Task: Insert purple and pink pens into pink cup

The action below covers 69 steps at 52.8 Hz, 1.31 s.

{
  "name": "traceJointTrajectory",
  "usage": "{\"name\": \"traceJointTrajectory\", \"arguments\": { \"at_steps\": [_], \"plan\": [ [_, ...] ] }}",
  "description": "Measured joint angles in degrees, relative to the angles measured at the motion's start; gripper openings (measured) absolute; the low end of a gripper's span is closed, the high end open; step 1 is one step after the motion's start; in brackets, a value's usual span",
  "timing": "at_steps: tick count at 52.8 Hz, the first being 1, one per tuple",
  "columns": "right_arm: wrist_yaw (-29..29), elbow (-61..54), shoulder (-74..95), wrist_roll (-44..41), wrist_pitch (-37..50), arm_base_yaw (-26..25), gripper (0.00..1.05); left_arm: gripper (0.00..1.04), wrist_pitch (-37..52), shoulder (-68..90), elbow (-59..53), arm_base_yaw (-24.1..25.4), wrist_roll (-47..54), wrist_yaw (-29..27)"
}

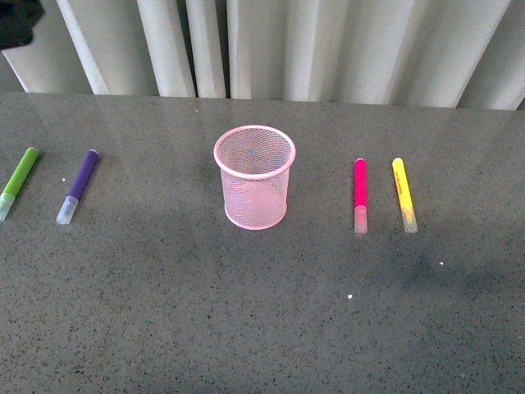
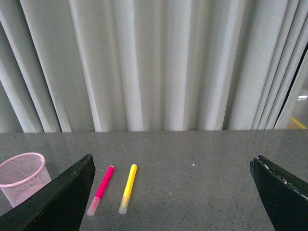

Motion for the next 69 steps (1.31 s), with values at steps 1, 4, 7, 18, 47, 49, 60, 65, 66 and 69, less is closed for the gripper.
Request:
{"name": "traceJointTrajectory", "arguments": {
  "at_steps": [1,4,7,18,47,49,60,65,66,69],
  "plan": [
    [0.0,0.0,0.0,0.0,0.0,0.0,0.98,0.98,0.4,2.0,1.1,0.3,0.5,0.4],
    [0.0,0.0,0.0,0.0,0.0,0.0,0.98,0.98,2.3,9.0,5.3,1.2,2.5,0.9],
    [0.0,0.0,0.0,0.0,0.0,0.0,0.98,0.98,3.8,13.6,8.2,1.9,4.5,0.5],
    [0.0,0.0,0.0,0.0,0.0,0.0,0.98,0.98,2.6,26.4,16.0,5.0,11.1,2.6],
    [0.0,0.0,0.0,0.0,0.0,0.0,0.98,0.98,-6.4,41.8,27.1,6.1,13.1,4.1],
    [0.0,0.0,0.0,0.0,0.0,0.0,0.98,0.98,-6.5,42.2,27.4,6.1,13.0,4.1],
    [0.0,0.0,0.0,0.0,0.0,0.0,0.98,0.98,-6.0,43.8,28.1,5.8,12.9,3.1],
    [0.0,0.0,0.0,0.0,0.0,0.0,0.98,0.98,-6.4,45.0,29.4,6.0,12.7,3.0],
    [0.0,0.0,0.0,0.0,0.0,0.0,0.98,0.98,-7.1,45.2,29.9,6.1,12.6,2.7],
    [0.0,0.0,0.0,0.0,0.0,0.0,0.98,0.98,-8.0,46.0,30.8,6.3,12.0,2.6]
  ]
}}
